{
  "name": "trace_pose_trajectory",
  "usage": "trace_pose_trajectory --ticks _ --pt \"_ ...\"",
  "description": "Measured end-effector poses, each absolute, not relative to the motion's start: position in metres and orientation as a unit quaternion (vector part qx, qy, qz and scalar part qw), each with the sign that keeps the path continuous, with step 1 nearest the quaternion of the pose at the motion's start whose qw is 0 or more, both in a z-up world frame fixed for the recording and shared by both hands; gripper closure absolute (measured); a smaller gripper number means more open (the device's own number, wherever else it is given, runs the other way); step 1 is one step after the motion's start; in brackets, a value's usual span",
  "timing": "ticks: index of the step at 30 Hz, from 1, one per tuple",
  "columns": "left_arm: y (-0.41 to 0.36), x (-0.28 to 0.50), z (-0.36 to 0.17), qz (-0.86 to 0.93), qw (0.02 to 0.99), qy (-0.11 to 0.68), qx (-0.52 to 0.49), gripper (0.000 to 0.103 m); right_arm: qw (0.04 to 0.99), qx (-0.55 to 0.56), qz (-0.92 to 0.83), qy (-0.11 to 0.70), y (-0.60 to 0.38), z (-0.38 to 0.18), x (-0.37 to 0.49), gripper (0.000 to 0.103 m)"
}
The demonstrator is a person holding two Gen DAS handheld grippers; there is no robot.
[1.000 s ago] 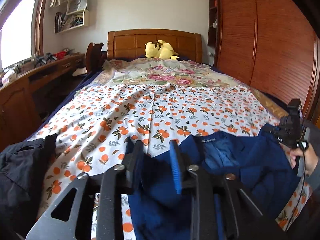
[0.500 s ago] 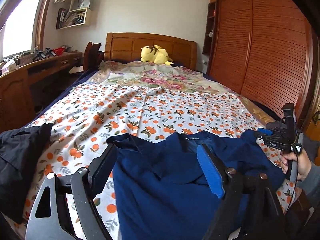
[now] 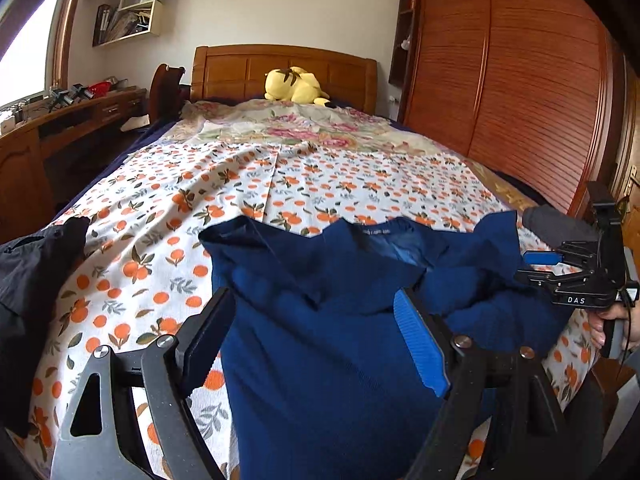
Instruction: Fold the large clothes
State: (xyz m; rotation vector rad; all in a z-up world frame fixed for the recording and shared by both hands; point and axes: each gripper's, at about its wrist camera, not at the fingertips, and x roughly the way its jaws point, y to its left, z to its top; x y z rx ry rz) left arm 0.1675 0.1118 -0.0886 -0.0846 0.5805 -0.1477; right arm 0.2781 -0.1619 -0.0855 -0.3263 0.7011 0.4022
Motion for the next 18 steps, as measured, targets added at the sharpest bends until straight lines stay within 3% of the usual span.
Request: trace_pose_trajectory --ticks 12,17,18 --pt "0.120 0.164 -0.096 -0.068 0.954 0.292 -0.026 0.021 0.900 -0.163 0.201 0.351 -0.151 -0.073 0.263 0.055" --pt "0.120 0.164 -0.096 -0.068 0.954 0.291 -0.027 0.021 0.888 -0.221 0.179 0.362 -0.142 -0.089 0.266 0.055" --pt "0.121 0.164 -0.096 -0.068 0.954 0.291 -0.028 0.021 0.885 -0.228 0.173 0.368 -0.143 -0.094 0.272 0.060"
